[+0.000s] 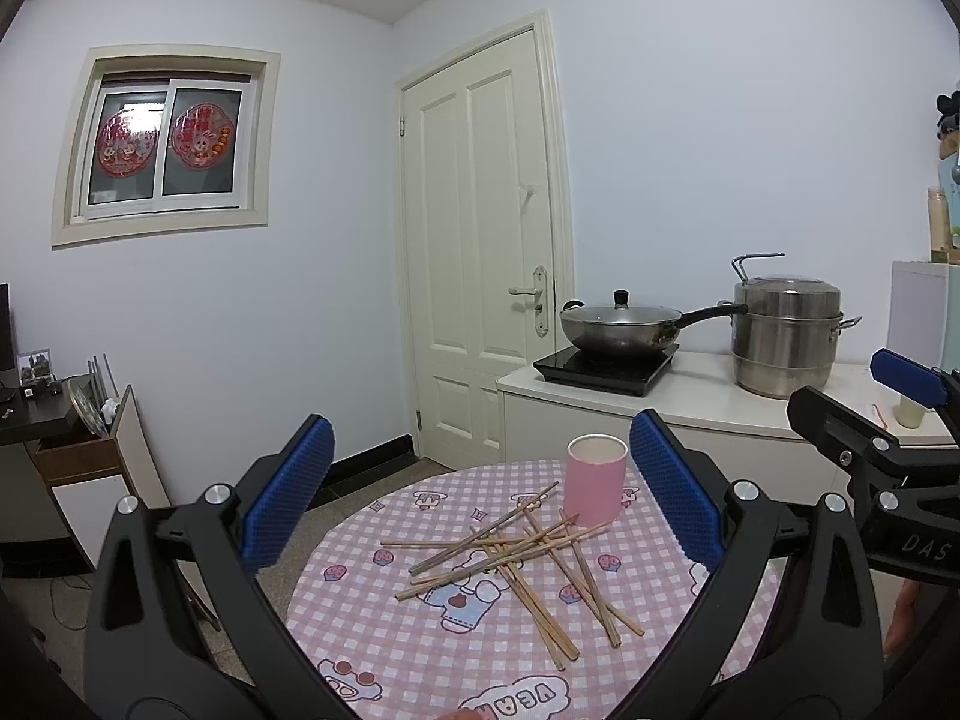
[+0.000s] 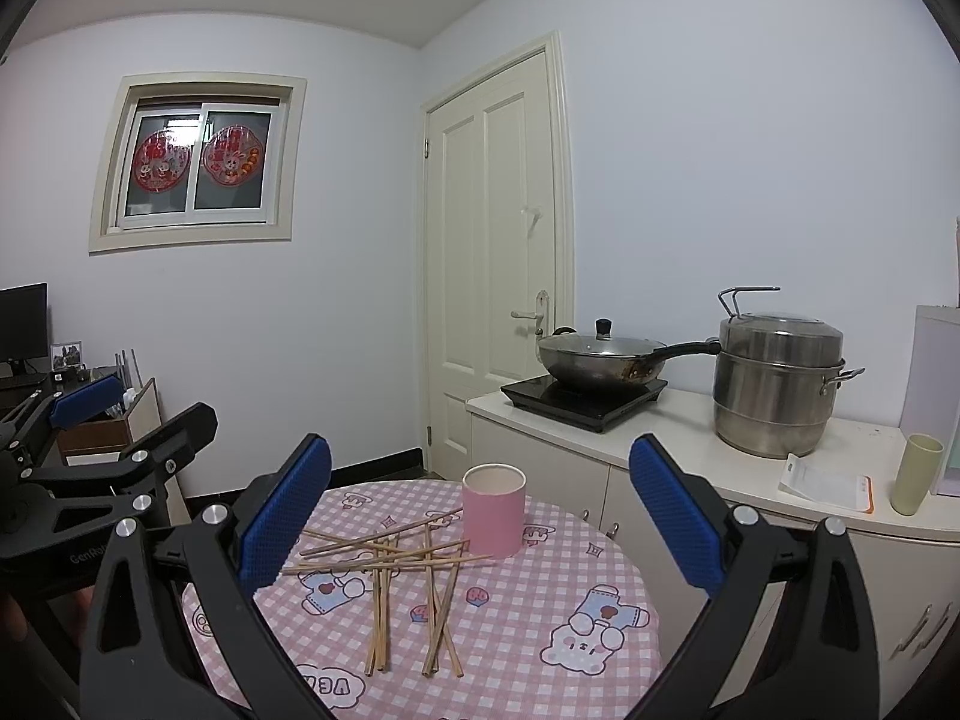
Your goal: Organize utensils
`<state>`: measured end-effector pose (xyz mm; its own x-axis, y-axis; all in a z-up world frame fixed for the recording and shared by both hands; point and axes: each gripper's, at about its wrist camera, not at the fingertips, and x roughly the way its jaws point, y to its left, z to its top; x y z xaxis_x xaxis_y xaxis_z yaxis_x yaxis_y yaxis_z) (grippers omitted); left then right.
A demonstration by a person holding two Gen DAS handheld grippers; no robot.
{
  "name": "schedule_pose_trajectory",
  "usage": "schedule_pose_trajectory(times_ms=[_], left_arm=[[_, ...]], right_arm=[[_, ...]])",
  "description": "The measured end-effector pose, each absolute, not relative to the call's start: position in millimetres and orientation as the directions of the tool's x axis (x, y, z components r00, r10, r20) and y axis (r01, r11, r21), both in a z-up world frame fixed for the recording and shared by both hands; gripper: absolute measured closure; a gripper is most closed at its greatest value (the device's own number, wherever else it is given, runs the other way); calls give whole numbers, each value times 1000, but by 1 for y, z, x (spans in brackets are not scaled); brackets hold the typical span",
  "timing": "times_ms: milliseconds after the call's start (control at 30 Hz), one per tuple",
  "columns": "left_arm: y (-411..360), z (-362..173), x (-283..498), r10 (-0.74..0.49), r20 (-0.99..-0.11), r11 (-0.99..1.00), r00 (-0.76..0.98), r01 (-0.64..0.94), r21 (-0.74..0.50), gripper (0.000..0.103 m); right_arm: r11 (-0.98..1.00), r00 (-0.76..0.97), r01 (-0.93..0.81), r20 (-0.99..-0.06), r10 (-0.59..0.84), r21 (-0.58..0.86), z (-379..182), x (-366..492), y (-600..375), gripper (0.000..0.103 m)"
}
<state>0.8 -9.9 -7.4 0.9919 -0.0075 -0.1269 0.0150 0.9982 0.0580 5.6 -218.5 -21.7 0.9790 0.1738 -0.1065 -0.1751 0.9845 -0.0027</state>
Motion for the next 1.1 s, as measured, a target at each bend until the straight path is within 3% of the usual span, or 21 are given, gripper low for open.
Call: schedule_pose_trajectory(times_ms=[1100], left_arm=[[-12,-11,5,-5,-134,998,991,14,63,6]], right_arm=[[984,978,-177,-110,176,-2,-23,7,-217,7]])
